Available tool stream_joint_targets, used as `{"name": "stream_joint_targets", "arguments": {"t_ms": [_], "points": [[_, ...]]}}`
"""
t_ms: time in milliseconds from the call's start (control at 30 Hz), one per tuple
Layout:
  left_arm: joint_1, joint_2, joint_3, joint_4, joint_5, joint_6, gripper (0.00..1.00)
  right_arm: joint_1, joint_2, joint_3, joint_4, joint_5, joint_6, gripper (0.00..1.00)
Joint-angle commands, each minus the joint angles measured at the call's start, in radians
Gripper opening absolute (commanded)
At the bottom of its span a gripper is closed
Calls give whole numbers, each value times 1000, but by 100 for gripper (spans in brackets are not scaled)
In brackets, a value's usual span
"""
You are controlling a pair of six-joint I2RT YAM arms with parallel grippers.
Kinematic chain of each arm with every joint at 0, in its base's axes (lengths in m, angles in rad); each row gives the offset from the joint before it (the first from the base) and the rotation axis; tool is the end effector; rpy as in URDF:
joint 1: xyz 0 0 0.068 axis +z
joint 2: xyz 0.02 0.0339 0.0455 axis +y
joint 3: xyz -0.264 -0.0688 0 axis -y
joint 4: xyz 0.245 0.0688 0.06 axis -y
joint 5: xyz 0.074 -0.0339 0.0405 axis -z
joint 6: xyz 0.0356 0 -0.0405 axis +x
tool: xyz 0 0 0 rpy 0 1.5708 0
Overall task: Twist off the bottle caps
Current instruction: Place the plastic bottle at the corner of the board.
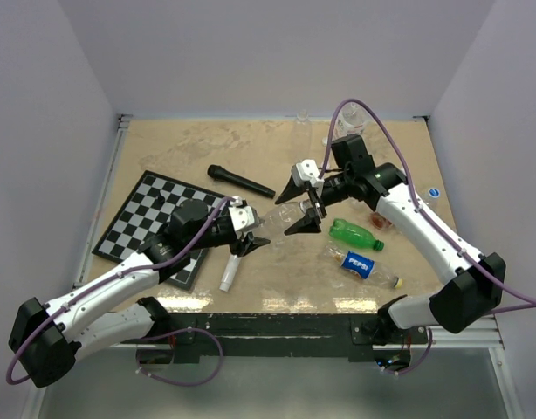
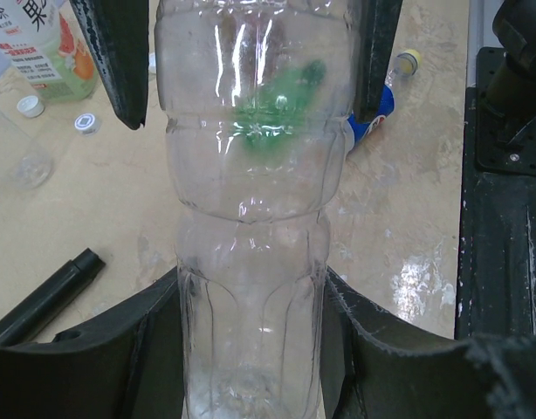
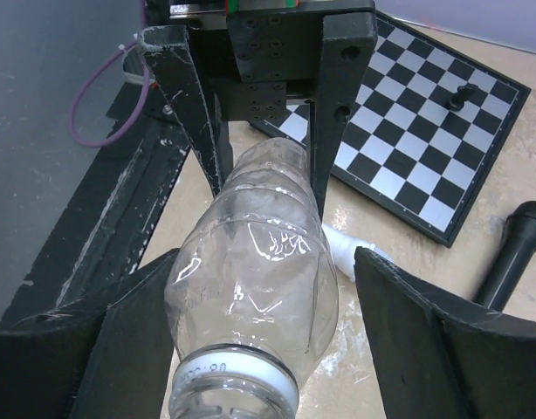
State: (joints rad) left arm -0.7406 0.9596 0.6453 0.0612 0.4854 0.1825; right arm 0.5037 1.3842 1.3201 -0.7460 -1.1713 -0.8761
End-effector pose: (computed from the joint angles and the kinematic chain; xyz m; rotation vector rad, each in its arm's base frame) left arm 0.1528 -0.1622 0.2846 1.1358 1.4912 -0.8308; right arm 0.2293 0.1638 0.3535 -1.6470 1.1800 1.1315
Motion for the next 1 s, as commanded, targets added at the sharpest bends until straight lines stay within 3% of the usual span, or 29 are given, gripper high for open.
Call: {"name": "stream_joint_targets", "arguments": {"t_ms": [0,233,567,900,933,967], "points": [[3,-13,1,66,21,-23,2,4,-25,-15,80,-28,110,76],[6,-30,-9,84,21,-32,2,6,-31,-25,92,-60,134,82],[29,-39,-24,143,59,-83,1,4,-30,-19,106,-119,172,77],[43,-32,-32,183,82,-121,2,6,-28,-33,157,-137,223,37],[46,-30,-33,183,79,-124,3,6,-28,-32,157,-136,224,34],[46,-32,-32,181,73,-126,11,6,-30,-29,157,-130,226,29]]}}
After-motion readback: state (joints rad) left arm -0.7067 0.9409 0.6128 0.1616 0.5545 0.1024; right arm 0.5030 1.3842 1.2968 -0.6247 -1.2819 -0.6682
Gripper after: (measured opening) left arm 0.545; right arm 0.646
